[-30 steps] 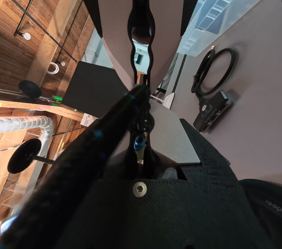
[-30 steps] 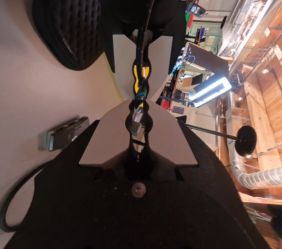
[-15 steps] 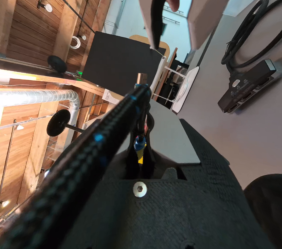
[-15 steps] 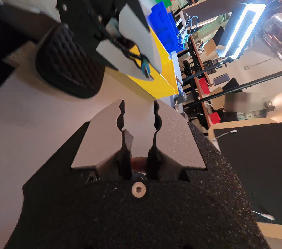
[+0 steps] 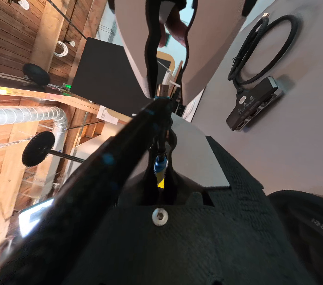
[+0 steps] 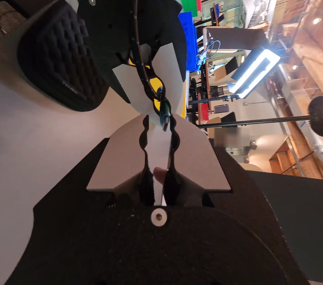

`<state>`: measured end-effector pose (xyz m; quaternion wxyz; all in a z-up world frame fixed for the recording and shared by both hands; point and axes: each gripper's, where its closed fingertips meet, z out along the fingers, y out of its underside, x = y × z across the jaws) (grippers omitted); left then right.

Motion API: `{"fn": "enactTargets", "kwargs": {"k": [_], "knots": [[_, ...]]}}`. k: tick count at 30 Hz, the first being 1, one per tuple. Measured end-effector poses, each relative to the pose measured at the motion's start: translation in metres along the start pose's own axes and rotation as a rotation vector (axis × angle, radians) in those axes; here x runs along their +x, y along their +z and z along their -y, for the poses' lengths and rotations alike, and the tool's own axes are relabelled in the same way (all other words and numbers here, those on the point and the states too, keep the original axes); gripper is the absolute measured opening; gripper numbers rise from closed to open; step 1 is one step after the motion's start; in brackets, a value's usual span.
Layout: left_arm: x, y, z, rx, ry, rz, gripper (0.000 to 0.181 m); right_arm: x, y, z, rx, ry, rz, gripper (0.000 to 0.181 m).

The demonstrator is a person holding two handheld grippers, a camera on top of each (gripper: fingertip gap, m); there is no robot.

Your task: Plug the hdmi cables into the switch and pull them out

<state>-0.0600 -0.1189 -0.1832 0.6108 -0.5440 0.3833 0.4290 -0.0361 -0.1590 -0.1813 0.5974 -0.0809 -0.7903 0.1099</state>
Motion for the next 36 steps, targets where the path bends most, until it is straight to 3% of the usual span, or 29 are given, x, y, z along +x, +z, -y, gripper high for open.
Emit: {"fn": "enactTargets", "kwargs": {"k": [4, 6, 8, 10, 12, 16, 24, 29, 36], "knots": [[0.005, -0.002, 0.01, 0.039, 0.019, -0.011, 0.012, -0.002, 0.006, -0.006, -0.052, 0.008, 0.03, 0.023], [0.007, -0.002, 0.011, 0.047, 0.01, -0.021, 0.012, -0.002, 0.005, -0.005, -0.06, -0.025, 0.031, 0.012], [0.009, -0.005, 0.016, 0.096, -0.082, -0.061, 0.012, -0.003, 0.003, -0.004, -0.051, -0.038, 0.044, 0.012], [0.006, -0.012, 0.025, 0.192, -0.22, -0.119, 0.025, 0.002, -0.002, -0.007, -0.05, -0.087, 0.017, 0.012], [0.005, -0.02, 0.036, 0.278, -0.344, -0.204, 0.029, 0.003, -0.007, 0.0, 0.02, -0.109, 0.017, 0.012], [0.004, -0.026, 0.048, 0.365, -0.412, -0.255, 0.032, 0.005, -0.014, 0.01, 0.136, -0.113, 0.03, 0.012], [-0.008, -0.05, 0.069, 0.668, -0.721, -0.383, 0.032, 0.007, -0.031, 0.034, 0.4, 0.073, 0.109, 0.012], [-0.003, -0.045, 0.07, 0.619, -0.571, -0.324, 0.016, 0.004, -0.034, 0.038, 0.469, 0.161, 0.157, 0.012], [-0.003, -0.043, 0.069, 0.585, -0.442, -0.217, 0.015, 0.004, -0.034, 0.035, 0.455, 0.172, 0.146, 0.012]]}}
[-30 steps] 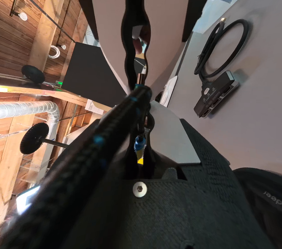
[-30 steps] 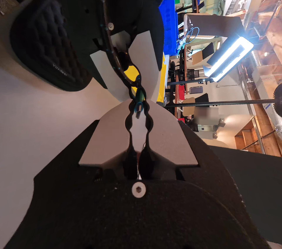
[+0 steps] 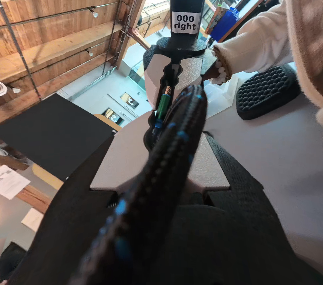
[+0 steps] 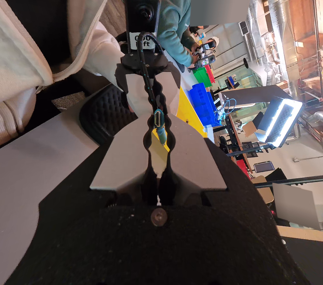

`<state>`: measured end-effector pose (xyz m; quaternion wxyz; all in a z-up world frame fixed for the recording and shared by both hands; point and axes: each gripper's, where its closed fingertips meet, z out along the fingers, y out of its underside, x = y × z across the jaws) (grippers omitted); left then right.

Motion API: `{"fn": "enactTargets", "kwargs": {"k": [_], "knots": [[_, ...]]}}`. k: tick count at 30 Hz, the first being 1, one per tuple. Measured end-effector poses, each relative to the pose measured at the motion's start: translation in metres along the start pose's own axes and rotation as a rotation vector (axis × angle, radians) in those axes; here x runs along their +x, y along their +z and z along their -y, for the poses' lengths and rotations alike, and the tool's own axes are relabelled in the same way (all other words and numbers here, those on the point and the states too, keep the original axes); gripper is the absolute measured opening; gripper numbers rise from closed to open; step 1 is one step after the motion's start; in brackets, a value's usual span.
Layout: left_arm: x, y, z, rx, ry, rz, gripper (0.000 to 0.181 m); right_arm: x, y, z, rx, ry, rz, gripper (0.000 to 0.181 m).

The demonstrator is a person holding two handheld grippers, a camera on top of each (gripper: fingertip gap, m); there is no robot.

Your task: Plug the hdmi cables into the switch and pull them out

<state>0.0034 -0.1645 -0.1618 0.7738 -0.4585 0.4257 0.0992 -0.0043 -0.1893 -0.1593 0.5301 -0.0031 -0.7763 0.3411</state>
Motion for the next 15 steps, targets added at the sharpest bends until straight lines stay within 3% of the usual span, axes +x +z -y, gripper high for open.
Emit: {"fn": "enactTargets", "kwargs": {"k": [9, 15], "knots": [[-0.005, -0.007, -0.021, -0.134, -0.023, 0.026, 0.012, -0.002, -0.017, -0.022, -0.107, 0.152, -0.039, 0.024], [-0.004, -0.026, -0.062, -0.424, 0.004, 0.085, 0.014, -0.02, -0.052, -0.092, -0.434, 0.423, -0.035, 0.047]]}}
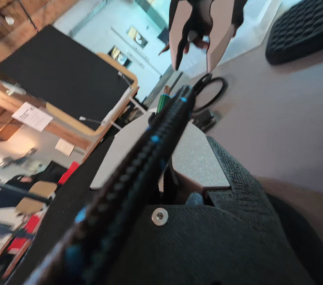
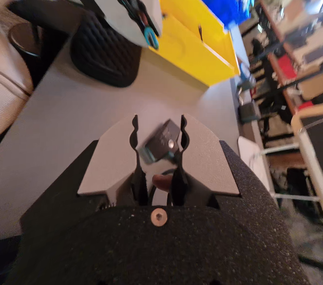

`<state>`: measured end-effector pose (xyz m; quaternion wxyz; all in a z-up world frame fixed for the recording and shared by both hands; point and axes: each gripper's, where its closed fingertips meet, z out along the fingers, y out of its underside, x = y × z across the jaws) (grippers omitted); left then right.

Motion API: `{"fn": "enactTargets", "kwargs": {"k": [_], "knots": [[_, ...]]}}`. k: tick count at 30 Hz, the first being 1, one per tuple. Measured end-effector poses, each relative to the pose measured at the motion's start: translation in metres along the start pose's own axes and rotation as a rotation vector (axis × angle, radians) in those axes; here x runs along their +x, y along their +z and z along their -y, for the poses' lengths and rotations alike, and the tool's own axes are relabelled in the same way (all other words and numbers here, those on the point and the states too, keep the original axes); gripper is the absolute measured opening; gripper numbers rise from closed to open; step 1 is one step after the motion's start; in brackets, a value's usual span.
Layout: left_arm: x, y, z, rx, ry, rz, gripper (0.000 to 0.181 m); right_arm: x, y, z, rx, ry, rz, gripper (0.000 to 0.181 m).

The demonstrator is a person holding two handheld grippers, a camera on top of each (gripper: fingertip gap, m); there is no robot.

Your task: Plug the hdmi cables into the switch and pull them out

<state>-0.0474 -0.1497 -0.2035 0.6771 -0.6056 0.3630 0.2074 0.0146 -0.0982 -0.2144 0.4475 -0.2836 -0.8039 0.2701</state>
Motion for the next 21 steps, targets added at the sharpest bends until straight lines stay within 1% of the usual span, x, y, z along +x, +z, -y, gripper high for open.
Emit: {"fn": "enactTargets", "kwargs": {"k": [3, 5, 6, 7, 8, 10, 13, 16, 17, 18, 19, 21], "knots": [[0.002, -0.002, -0.025, -0.162, 0.037, 0.034, 0.013, 0.0, 0.005, -0.024, -0.06, 0.113, 0.055, 0.06], [0.006, 0.0, -0.033, -0.205, 0.05, 0.046, 0.014, -0.004, 0.014, -0.035, -0.093, 0.179, 0.139, 0.08], [0.009, 0.001, -0.035, -0.212, 0.053, 0.039, 0.014, -0.005, 0.019, -0.039, -0.11, 0.198, 0.18, 0.087], [0.012, 0.003, -0.037, -0.211, 0.055, 0.034, 0.014, -0.007, 0.023, -0.042, -0.132, 0.185, 0.231, 0.089], [0.013, 0.005, -0.038, -0.211, 0.052, 0.036, 0.014, -0.007, 0.026, -0.044, -0.161, 0.139, 0.283, 0.087], [0.015, 0.008, -0.039, -0.205, 0.034, 0.036, 0.014, 0.006, 0.032, -0.048, -0.252, 0.016, 0.329, 0.079], [0.017, 0.009, -0.042, -0.195, -0.008, 0.042, 0.014, 0.032, 0.045, -0.068, -0.464, -0.199, 0.414, 0.07], [0.017, 0.008, -0.044, -0.189, -0.029, 0.046, 0.013, 0.035, 0.058, -0.105, -0.638, -0.331, 0.61, 0.059], [0.017, 0.008, -0.045, -0.186, -0.035, 0.048, 0.013, 0.036, 0.06, -0.12, -0.69, -0.364, 0.661, 0.059], [0.016, 0.007, -0.045, -0.181, -0.043, 0.049, 0.013, 0.037, 0.063, -0.132, -0.724, -0.392, 0.696, 0.059], [0.016, 0.006, -0.045, -0.176, -0.051, 0.049, 0.013, 0.037, 0.068, -0.141, -0.727, -0.41, 0.715, 0.062], [0.015, 0.006, -0.047, -0.172, -0.062, 0.056, 0.013, 0.03, 0.081, -0.145, -0.652, -0.408, 0.746, 0.066]]}}
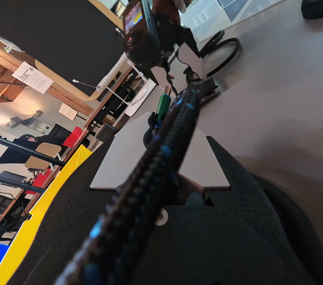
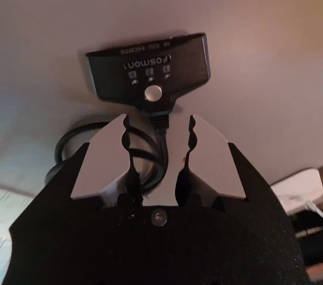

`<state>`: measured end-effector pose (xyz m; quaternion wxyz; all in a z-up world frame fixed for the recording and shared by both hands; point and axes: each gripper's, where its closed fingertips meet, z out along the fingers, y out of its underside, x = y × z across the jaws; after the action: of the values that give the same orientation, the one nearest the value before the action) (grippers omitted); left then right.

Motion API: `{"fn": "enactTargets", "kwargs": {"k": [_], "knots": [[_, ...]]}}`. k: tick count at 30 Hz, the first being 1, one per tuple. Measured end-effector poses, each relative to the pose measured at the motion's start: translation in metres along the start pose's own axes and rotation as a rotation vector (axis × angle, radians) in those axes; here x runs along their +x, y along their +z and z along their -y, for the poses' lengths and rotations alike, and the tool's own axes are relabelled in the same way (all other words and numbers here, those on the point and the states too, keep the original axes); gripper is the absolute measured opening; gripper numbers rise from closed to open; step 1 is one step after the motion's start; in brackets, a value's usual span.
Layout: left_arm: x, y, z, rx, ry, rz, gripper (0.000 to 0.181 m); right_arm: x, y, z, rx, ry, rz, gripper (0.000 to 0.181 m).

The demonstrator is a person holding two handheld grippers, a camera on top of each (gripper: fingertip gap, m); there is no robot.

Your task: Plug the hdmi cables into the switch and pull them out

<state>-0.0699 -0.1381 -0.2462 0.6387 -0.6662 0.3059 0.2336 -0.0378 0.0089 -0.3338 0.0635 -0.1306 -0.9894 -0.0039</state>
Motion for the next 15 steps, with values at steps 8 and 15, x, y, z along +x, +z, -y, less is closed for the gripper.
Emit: {"fn": "enactTargets", "kwargs": {"k": [8, 15], "knots": [[-0.005, 0.0, -0.005, 0.023, -0.039, 0.015, 0.14, -0.017, 0.002, 0.027, 0.321, 0.129, 0.067, 0.037], [-0.013, -0.003, -0.004, 0.057, -0.12, 0.035, 0.153, -0.033, -0.086, 0.059, 0.38, 0.195, -0.122, 0.034]]}}
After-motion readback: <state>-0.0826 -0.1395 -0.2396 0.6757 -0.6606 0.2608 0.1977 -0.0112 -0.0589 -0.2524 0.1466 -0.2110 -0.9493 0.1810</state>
